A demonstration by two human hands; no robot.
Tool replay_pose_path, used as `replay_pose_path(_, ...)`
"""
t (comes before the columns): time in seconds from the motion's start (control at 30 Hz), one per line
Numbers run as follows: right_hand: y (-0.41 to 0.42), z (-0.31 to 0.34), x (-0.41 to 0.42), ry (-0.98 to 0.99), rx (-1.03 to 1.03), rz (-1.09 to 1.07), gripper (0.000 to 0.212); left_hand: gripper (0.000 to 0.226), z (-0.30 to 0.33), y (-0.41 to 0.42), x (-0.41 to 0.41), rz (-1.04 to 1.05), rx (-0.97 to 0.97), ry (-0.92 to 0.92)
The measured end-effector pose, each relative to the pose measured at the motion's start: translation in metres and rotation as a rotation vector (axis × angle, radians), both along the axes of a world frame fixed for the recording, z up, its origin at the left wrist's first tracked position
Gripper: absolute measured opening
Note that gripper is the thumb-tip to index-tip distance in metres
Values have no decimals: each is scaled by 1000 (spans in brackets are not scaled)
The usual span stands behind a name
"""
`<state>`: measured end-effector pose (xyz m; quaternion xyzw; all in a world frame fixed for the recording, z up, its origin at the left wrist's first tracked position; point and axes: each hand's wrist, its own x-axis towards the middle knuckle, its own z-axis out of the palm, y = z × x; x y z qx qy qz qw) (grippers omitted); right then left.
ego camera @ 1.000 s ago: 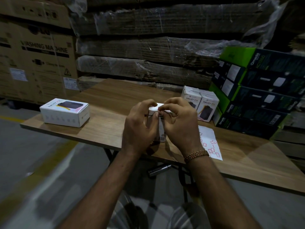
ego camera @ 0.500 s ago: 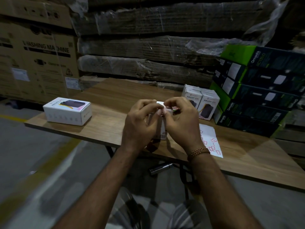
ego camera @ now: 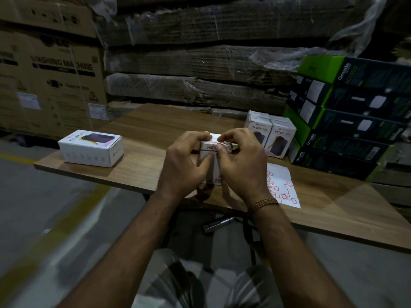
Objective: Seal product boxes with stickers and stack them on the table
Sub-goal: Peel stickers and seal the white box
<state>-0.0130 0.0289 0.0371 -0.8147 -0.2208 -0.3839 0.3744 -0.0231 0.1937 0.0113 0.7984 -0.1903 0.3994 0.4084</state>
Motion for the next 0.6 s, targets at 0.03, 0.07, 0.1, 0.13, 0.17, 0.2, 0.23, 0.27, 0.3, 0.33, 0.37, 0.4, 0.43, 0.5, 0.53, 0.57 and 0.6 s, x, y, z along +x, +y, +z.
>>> replay_pose_path(0.03,1,0,0,1,8,-5,14,50,0,1,-1,-13,3,17)
replay_pose_path(0.07,3,-1,1,5,15,-10,14,54,0,3,-2,-22,3,32)
replay_pose_path(0.1,4,-2,2,7,15,-17,14,58,-1,3,-2,-30,0,44)
replay_pose_path(0.13,5,-3,3,7,9,-24,14,61,-2,4,-1,-40,-6,53)
replay_pose_path(0.17,6,-3,3,4,-1,-28,14,63,-3,4,-1,-48,-14,58)
replay_pose_path(0.2,6,-2,4,0,-15,-29,14,65,-4,4,0,-52,-21,60)
replay_pose_path(0.23,5,-1,4,-3,-33,-32,14,66,-5,3,1,-52,-27,61)
replay_pose_path(0.27,4,0,5,-5,-52,-38,14,67,-5,3,2,-50,-30,63)
replay_pose_path(0.3,3,1,6,-2,-72,-46,15,68,-6,3,2,-47,-33,65)
replay_pose_path(0.33,2,2,7,4,-91,-55,16,68,-6,2,3,-47,-36,68)
replay_pose_path(0.37,1,2,7,8,-108,-62,18,69,-6,2,3,-49,-39,71)
replay_pose_path(0.4,1,3,8,10,-116,-62,18,69,-6,3,3,-53,-41,71)
replay_pose_path(0.43,1,4,8,15,-108,-53,17,69,-6,3,3,-55,-43,69)
replay_pose_path(0.5,3,4,6,35,-37,-20,15,68,-5,3,3,-59,-41,59)
replay_pose_path(0.53,4,4,6,41,-3,-8,13,68,-5,3,3,-59,-38,55)
replay_pose_path(0.57,5,4,6,39,12,-10,12,68,-6,3,3,-56,-36,54)
replay_pose_path(0.6,6,4,6,33,8,-20,11,68,-6,3,4,-53,-35,55)
